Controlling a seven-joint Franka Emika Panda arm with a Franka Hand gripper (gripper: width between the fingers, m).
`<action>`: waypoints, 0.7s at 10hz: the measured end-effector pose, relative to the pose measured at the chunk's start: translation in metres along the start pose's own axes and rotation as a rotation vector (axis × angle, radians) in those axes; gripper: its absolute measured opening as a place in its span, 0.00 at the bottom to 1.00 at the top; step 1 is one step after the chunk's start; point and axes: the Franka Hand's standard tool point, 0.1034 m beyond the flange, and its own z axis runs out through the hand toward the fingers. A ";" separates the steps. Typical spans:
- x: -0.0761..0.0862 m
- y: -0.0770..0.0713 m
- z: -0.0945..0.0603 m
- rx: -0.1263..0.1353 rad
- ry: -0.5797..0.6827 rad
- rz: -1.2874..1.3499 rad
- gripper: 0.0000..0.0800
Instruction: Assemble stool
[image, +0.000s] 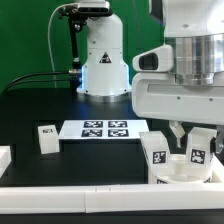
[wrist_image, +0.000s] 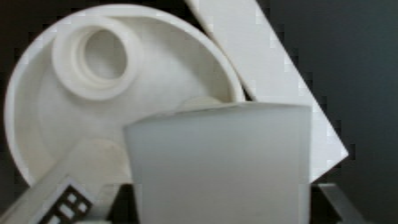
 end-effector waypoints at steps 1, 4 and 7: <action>0.001 0.001 -0.001 0.010 -0.008 0.140 0.42; 0.000 0.001 0.004 0.070 -0.030 0.673 0.42; -0.001 0.000 0.004 0.068 -0.038 0.861 0.42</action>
Offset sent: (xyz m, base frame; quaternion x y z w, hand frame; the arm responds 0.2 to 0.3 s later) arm 0.0109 0.0011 0.0020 0.1051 -0.0560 0.3072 0.9442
